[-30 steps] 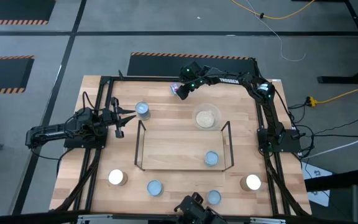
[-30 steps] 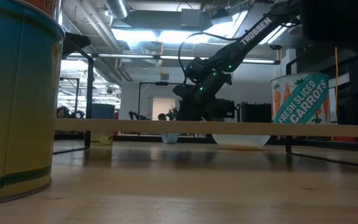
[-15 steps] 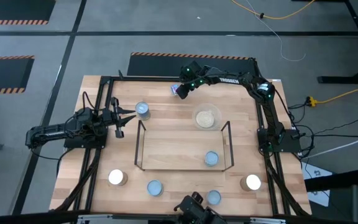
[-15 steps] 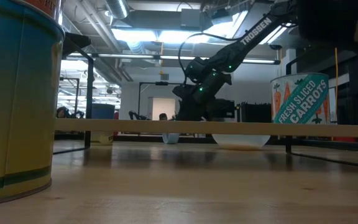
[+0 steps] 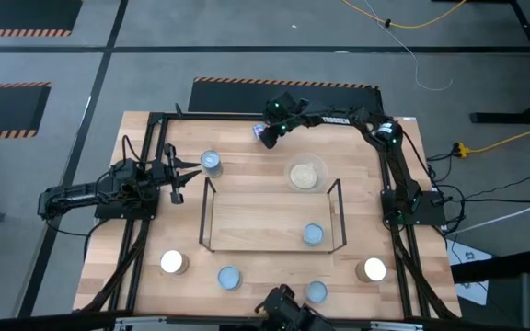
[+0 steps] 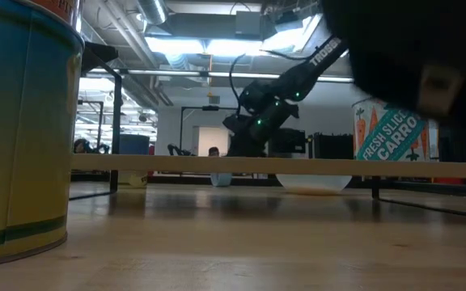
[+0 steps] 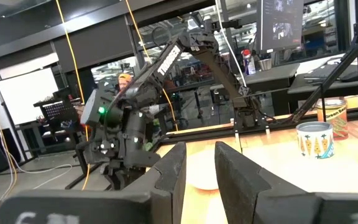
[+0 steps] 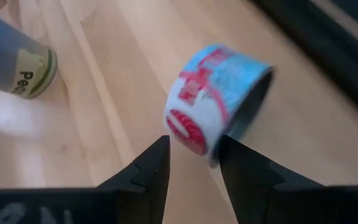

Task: Pick and place cans onto a shelf
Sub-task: Put the canned tuna on the shelf

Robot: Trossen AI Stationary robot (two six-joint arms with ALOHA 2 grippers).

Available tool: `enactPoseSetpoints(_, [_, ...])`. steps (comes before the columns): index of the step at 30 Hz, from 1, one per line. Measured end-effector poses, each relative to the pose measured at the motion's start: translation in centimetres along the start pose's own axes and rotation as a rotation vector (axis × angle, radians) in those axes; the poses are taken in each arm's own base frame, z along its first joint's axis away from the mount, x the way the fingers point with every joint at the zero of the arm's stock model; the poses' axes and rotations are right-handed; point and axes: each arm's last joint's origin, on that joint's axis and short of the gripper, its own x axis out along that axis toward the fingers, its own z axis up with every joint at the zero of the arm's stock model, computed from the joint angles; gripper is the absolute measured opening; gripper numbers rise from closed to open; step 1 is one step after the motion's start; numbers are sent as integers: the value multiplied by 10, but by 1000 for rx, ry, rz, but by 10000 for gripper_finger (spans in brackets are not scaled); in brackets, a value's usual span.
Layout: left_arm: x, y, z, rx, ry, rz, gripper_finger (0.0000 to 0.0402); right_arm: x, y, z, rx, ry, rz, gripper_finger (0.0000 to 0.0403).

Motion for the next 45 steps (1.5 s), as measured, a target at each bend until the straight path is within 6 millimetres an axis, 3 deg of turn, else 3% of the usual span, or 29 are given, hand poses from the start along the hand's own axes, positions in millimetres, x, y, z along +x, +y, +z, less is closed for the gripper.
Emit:
enactPoseSetpoints(9, [0,0,0,0,0,0,78,9,-1,-3,-7,2,86,138])
enactPoseSetpoints(18, [0,0,0,0,0,0,78,8,0,-1,-11,-17,116,84])
enactPoseSetpoints(36, [0,0,0,0,0,0,78,7,-2,0,-11,-19,146,70])
enactPoseSetpoints(45, [0,0,0,0,0,0,78,0,-17,2,44,-28,217,8])
